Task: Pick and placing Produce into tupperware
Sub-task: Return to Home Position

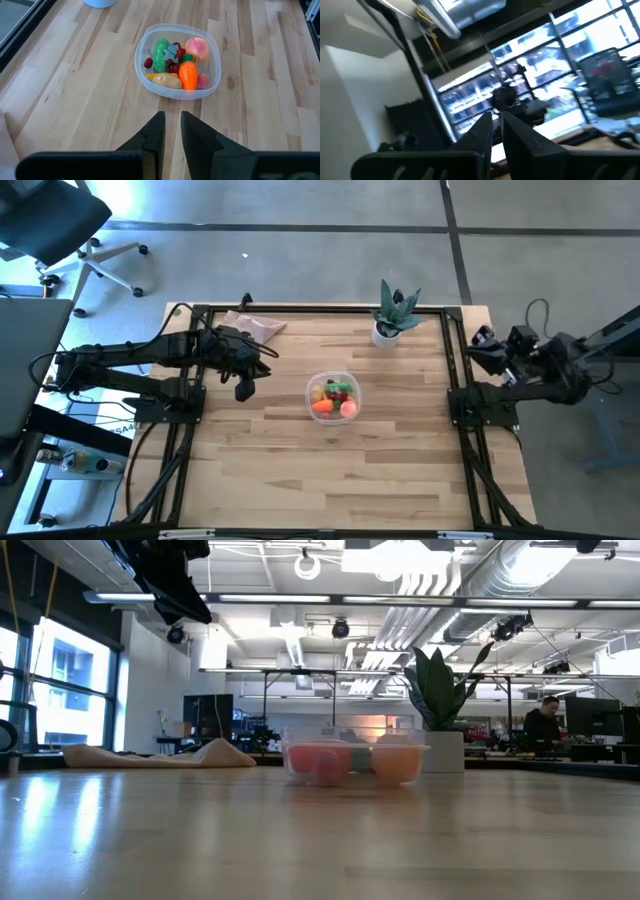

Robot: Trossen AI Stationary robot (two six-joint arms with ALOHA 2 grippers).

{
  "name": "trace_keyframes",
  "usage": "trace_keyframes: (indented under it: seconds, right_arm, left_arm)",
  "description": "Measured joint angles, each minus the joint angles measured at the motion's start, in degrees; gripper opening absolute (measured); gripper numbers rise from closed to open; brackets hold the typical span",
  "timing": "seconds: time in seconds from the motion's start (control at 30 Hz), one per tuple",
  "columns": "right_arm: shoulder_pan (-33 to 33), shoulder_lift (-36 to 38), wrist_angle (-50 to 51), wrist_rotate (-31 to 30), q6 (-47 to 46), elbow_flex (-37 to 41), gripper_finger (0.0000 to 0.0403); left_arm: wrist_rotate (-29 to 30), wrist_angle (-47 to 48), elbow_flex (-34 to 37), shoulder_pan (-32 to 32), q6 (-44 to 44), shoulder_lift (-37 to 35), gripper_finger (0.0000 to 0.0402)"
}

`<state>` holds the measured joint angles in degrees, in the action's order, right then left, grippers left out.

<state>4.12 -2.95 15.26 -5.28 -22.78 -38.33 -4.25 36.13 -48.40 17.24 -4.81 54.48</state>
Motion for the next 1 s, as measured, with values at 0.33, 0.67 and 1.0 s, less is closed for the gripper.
trace_keyframes:
  seconds: [0.33,0.67,1.0]
  right_arm:
    - [0.0,1.1,-23.2,6.4,-4.5,18.5,0.0003]
    - [0.0,1.1,-31.1,7.5,-7.0,29.8,0.0000]
    - [0.0,1.1,-33.3,7.5,-7.0,36.1,0.0000]
  left_arm:
    - [0.0,0.0,0.0,0.0,0.0,0.0,0.0051]
    - [0.0,0.0,0.0,0.0,0.0,0.0,0.0051]
    - [0.0,0.0,0.0,0.0,0.0,0.0,0.0051]
